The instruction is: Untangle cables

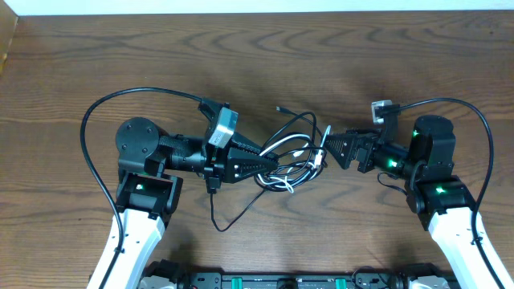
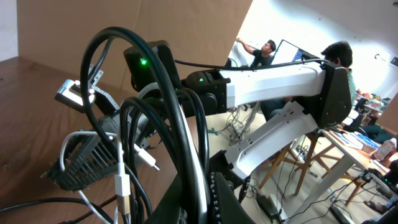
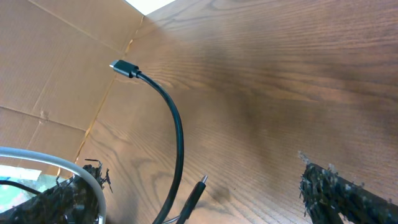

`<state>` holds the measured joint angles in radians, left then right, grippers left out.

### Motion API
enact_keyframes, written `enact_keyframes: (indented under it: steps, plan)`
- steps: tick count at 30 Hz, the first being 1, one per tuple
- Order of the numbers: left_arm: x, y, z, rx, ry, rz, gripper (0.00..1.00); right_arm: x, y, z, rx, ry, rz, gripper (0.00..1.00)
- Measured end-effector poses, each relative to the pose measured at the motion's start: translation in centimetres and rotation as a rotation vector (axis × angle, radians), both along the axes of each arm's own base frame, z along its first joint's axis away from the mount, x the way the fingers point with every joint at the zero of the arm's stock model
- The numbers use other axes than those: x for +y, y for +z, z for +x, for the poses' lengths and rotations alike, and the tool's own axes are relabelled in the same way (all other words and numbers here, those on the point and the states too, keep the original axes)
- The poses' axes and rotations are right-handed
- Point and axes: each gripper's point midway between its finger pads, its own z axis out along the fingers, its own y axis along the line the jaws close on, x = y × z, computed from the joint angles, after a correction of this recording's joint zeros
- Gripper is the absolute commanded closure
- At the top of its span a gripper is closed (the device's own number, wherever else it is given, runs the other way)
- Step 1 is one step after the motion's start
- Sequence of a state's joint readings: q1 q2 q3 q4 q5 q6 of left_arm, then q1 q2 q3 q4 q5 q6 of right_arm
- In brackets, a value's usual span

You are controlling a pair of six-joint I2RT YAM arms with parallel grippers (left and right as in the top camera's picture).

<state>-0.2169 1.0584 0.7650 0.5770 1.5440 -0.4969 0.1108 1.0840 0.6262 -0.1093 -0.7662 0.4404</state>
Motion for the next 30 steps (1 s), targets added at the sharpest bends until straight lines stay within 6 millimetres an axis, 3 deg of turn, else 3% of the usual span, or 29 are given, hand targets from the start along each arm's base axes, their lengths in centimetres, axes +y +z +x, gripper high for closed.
enact_keyframes:
  steps: [30]
  plan:
    - [0.0, 0.0, 0.0, 0.000, 0.000, 0.000, 0.93, -0.1, -1.2, -0.8, 0.075, 0.000, -0.008, 0.01]
